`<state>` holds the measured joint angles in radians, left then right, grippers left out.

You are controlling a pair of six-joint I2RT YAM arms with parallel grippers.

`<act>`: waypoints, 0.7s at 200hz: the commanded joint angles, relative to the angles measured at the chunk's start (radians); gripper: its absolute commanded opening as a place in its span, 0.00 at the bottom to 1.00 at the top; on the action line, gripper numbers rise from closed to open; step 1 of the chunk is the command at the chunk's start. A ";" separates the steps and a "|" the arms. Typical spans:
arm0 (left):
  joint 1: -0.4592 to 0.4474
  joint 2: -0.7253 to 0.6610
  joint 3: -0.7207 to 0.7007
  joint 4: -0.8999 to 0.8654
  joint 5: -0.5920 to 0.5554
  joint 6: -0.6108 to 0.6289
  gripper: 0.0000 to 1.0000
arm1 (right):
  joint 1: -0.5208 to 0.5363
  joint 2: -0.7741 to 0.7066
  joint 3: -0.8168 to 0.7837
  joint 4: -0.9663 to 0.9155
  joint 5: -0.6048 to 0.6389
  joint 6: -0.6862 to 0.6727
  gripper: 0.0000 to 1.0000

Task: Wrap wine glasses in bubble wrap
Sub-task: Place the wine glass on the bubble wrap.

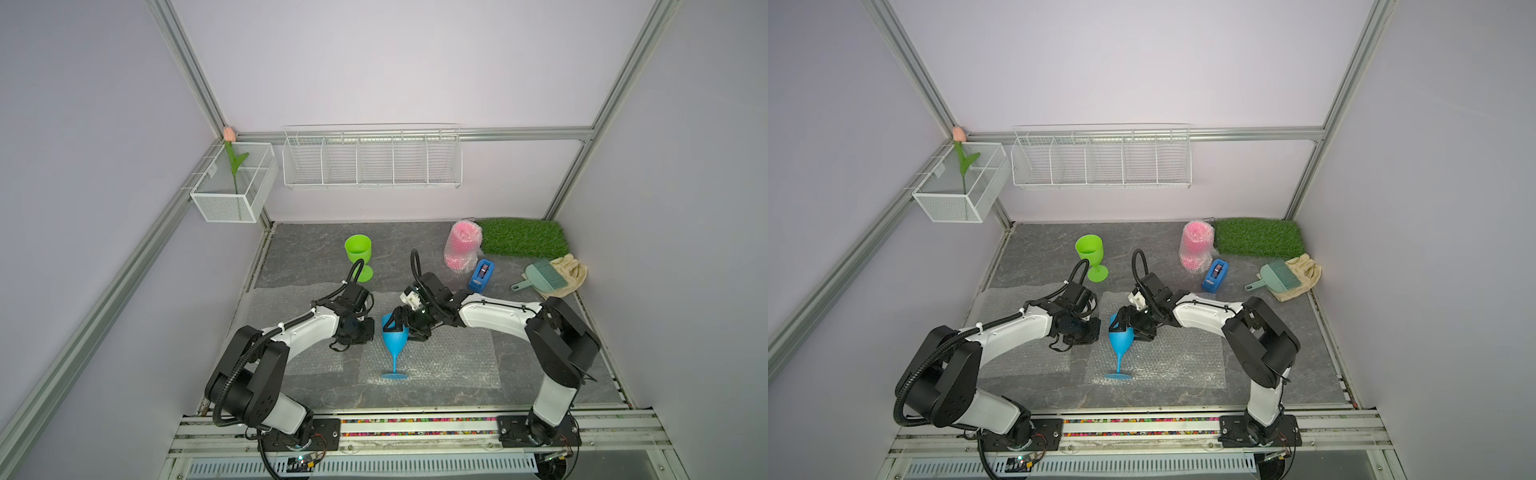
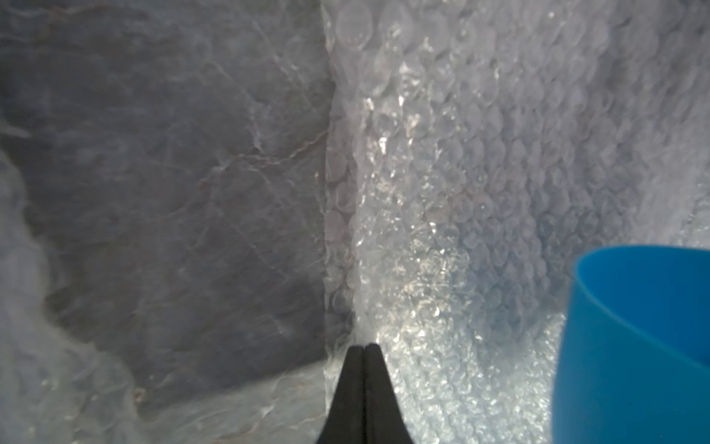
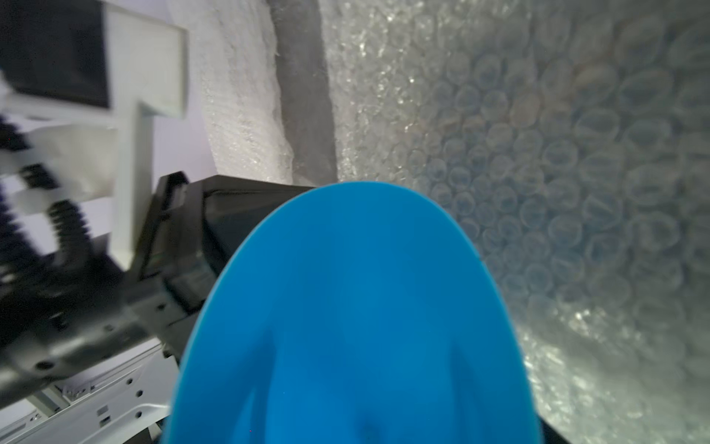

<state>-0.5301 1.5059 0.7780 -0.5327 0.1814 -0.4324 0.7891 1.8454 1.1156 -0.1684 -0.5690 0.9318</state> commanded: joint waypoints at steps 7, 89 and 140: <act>0.005 -0.012 0.019 -0.007 0.007 0.013 0.00 | 0.001 0.068 0.069 0.007 -0.013 0.020 0.65; 0.007 -0.044 0.027 -0.009 0.040 0.014 0.00 | 0.002 0.130 0.115 -0.100 0.036 -0.015 0.97; 0.005 -0.049 0.021 -0.003 0.058 0.008 0.00 | -0.005 0.042 0.125 -0.173 0.075 -0.025 0.89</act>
<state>-0.5301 1.4708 0.7780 -0.5320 0.2256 -0.4320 0.7898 1.9518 1.2304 -0.2565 -0.5362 0.9161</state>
